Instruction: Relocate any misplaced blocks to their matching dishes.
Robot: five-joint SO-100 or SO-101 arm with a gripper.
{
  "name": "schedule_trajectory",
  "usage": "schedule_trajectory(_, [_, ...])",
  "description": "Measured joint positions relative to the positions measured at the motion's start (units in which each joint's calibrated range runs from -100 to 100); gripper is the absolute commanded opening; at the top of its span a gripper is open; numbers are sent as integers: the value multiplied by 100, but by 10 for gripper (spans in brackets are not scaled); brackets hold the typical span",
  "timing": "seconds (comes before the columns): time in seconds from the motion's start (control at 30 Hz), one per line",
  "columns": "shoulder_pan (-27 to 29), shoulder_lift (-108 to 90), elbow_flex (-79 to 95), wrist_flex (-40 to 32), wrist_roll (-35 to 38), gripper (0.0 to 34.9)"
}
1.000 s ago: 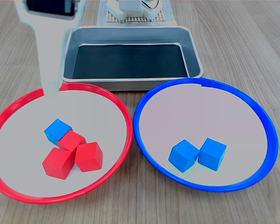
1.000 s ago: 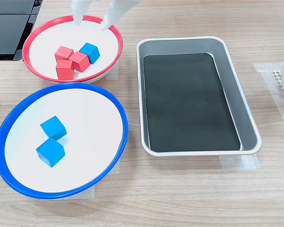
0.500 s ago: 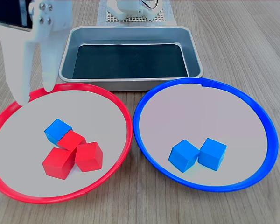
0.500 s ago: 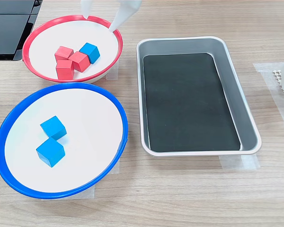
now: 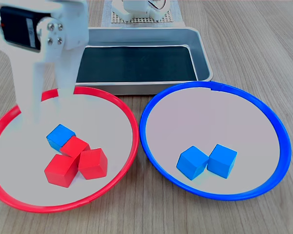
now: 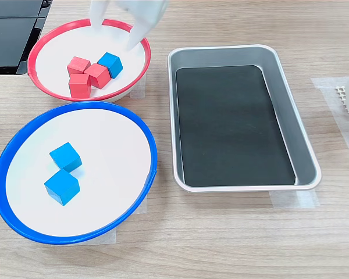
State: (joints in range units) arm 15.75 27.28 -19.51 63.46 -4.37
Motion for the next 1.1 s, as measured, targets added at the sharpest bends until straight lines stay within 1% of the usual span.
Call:
schedule_trajectory(0.27, [44, 682, -980, 465, -137, 173])
schedule_trajectory(0.47, [230, 1330, -1878, 865, -200, 174])
schedule_trajectory(0.7, [168, 1552, -2278, 1060, -298, 175])
schedule_trajectory(0.8, [159, 1603, -2323, 1101, -332, 175])
schedule_trajectory(0.87, [27, 1637, -2341, 1109, -371, 175])
schedule_trajectory(1.1, [-18, 1739, -2387, 1134, -435, 172])
